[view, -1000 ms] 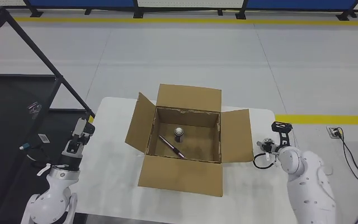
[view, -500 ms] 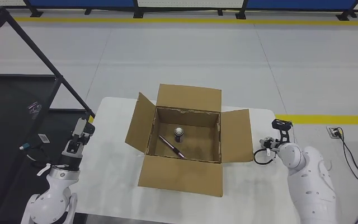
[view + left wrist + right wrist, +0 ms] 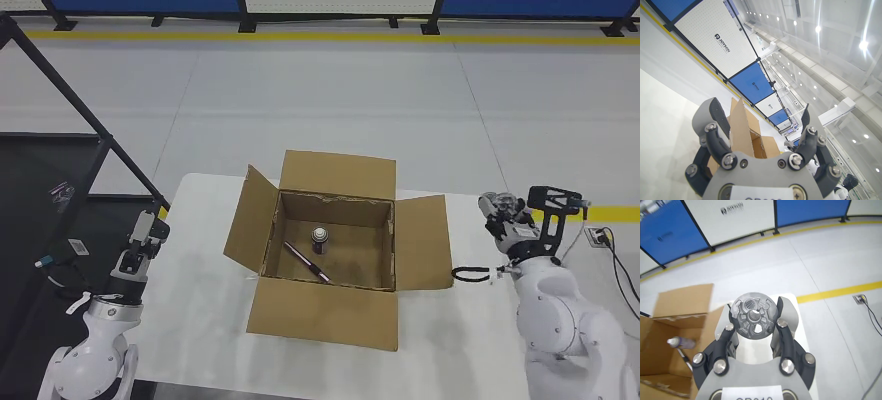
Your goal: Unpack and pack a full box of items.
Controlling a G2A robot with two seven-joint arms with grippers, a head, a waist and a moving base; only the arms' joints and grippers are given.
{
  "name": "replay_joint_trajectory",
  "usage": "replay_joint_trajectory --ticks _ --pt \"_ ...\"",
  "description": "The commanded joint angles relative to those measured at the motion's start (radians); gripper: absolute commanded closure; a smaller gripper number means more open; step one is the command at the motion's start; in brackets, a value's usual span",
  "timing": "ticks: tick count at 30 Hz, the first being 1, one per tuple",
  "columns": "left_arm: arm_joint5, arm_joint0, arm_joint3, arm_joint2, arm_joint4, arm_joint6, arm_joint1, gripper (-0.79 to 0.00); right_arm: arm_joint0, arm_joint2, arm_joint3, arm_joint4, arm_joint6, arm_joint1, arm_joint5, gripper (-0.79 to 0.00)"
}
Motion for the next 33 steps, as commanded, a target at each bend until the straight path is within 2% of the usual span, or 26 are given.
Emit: replay_joint_trajectory --ticks 1,4,6,9,15,20,29,31,33 --pt "0.000 0.000 0.000 0.000 0.000 0.000 0.000 -0.785 -0.029 -0.071 -0.098 -0.024 -0.016 -0.002 -0.031 0.000" --pt "0.000 0.000 0.000 0.000 0.000 0.000 0.000 -0.785 -0.007 -0.191 -0.110 -0.067 0.035 -0.003 -0.103 0.000" --pt "0.000 0.000 0.000 0.000 0.000 0.000 0.000 -0.785 0.043 -0.280 -0.061 -0.113 0.095 -0.007 -0.134 0.000" --pt "0.000 0.000 0.000 0.000 0.000 0.000 0.000 -0.785 0.160 -0.428 0.090 -0.205 0.189 -0.020 -0.134 0.000" --pt "0.000 0.000 0.000 0.000 0.000 0.000 0.000 -0.785 0.363 -0.628 0.406 -0.216 0.270 -0.068 -0.068 0.000" --pt "0.000 0.000 0.000 0.000 0.000 0.000 0.000 -0.785 0.486 -0.702 0.635 -0.169 0.299 -0.108 -0.011 0.000" --pt "0.000 0.000 0.000 0.000 0.000 0.000 0.000 -0.785 0.620 -0.766 0.931 -0.084 0.297 -0.164 -0.008 -0.003" --pt "0.000 0.000 0.000 0.000 0.000 0.000 0.000 -0.785 0.636 -0.771 0.969 -0.070 0.288 -0.173 -0.011 -0.083" --pt "0.000 0.000 0.000 0.000 0.000 0.000 0.000 -0.785 0.651 -0.777 1.010 -0.055 0.277 -0.182 -0.016 -0.222"
